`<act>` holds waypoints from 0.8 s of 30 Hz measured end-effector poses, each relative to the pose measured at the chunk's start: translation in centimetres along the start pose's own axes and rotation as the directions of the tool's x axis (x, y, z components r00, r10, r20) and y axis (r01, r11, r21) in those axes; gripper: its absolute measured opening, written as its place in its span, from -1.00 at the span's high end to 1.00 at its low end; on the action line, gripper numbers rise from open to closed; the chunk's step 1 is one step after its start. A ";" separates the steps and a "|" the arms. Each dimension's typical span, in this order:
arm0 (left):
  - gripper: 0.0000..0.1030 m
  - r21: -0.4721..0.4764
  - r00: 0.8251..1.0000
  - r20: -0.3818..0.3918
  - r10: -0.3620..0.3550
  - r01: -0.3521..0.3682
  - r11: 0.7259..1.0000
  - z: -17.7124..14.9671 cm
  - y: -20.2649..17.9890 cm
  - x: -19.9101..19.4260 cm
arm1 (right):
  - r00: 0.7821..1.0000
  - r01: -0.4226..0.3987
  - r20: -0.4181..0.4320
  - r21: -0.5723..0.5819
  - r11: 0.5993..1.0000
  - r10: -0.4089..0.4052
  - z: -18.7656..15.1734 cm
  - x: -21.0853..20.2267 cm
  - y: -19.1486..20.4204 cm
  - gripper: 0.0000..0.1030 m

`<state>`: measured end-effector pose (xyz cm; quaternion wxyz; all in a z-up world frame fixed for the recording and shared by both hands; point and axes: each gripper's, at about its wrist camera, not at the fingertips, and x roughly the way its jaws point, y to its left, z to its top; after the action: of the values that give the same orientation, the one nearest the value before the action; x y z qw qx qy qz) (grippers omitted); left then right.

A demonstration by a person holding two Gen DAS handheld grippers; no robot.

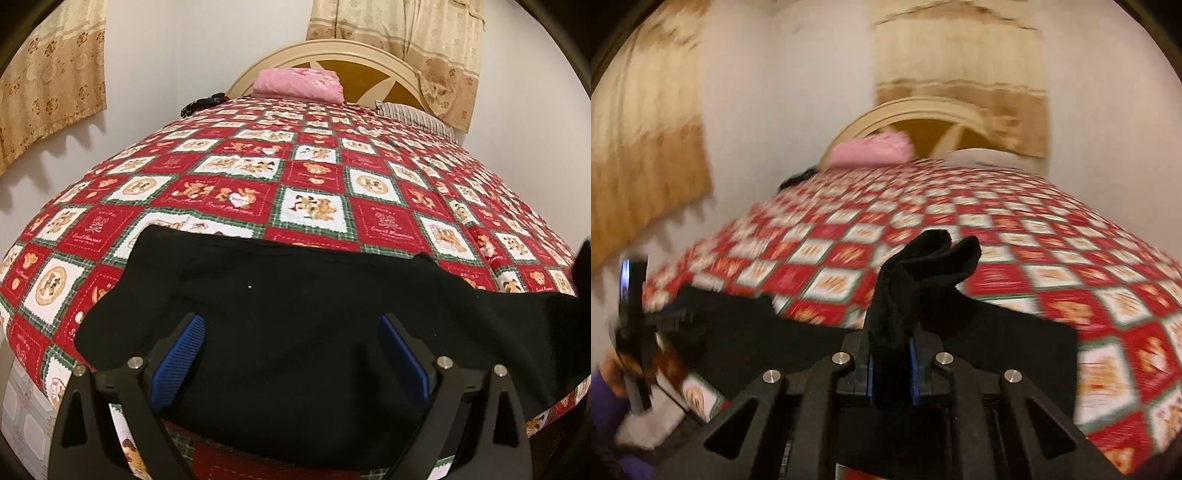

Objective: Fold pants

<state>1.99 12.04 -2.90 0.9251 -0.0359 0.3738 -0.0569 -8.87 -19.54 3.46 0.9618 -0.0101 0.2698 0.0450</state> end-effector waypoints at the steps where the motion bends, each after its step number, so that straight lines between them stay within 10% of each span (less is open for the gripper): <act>1: -0.88 -0.003 1.000 0.000 0.000 0.000 1.000 0.0 0.2 0.0 | 0.999 -0.037 -0.027 -0.032 0.999 0.036 -0.7 1.1 1.7 0.72; 11: -0.88 0.011 1.000 -0.017 0.005 -0.005 1.000 -0.4 0.4 1.0 | 0.994 -0.044 -0.112 -0.257 0.965 0.015 -6.2 5.9 8.3 0.72; 16: -0.88 0.045 1.000 -0.018 0.017 -0.016 0.999 -0.6 -0.1 1.2 | 0.993 -0.046 -0.114 -0.263 0.964 0.016 -6.5 6.2 8.7 0.36; 18: -0.88 0.057 1.000 -0.017 0.012 -0.011 0.998 -0.6 -0.2 1.1 | 0.984 -0.123 -0.155 -0.232 0.965 0.088 -6.2 5.6 8.8 -0.13; 22: -0.88 0.088 1.000 0.006 -0.009 0.009 0.996 -0.3 -1.1 0.3 | 0.910 -0.392 -0.168 -0.042 0.919 0.380 -4.7 2.9 7.0 -0.20; 24: -0.88 0.112 1.000 0.021 -0.020 0.018 0.994 -0.1 -1.9 -0.1 | 0.915 -0.393 -0.091 0.030 0.919 0.394 -3.6 1.8 5.0 -0.19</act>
<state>1.68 10.19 -2.72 0.9291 0.0119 0.3596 -0.0862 -9.68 -14.57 -0.48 0.9192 0.0477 0.3120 0.2353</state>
